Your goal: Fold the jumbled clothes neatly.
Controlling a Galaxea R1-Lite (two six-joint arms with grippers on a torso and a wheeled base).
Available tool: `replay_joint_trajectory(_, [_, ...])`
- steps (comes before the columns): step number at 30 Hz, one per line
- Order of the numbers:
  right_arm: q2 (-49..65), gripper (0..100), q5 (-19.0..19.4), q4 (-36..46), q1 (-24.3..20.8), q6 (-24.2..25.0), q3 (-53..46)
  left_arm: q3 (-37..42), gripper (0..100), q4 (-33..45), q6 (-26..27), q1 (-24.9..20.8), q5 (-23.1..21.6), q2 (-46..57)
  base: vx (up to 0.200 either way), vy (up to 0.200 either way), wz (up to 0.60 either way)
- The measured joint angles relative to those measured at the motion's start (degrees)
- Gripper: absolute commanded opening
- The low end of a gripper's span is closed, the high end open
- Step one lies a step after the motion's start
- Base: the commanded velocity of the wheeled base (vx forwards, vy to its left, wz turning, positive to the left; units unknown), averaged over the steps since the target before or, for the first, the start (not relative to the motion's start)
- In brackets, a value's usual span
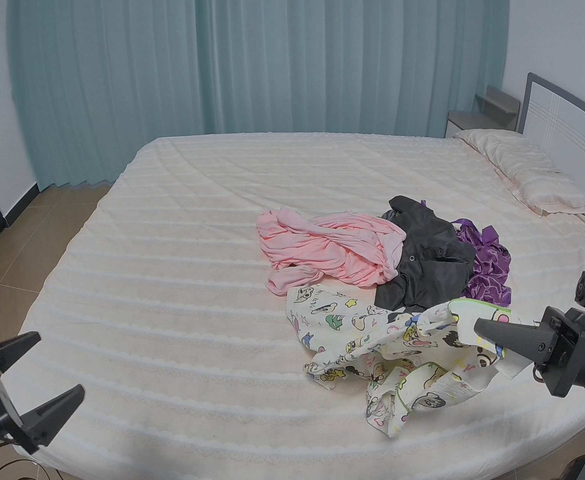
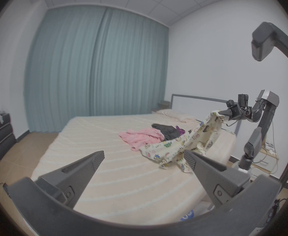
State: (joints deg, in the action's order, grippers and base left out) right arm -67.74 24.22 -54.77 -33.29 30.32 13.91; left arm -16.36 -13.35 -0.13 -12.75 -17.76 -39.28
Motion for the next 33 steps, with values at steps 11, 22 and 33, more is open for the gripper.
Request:
replay_joint_trajectory(11, [-3.7,0,-0.1,-0.3,0.5,0.4,2.3,-2.7,100,-23.0,-4.7,-10.5,1.4,-31.7,0.000,0.000,0.00])
replay_joint_trajectory(22, [-6.9,0,-0.4,-0.7,1.5,0.7,4.8,-12.0,100,-41.9,-11.9,-19.0,4.4,-63.2,0.000,0.000,0.00])
replay_joint_trajectory(33, [-10.4,0,-0.8,-1.0,2.2,1.0,10.0,-26.1,100,-55.5,-22.7,-25.3,3.3,-89.3,0.000,0.000,0.00])
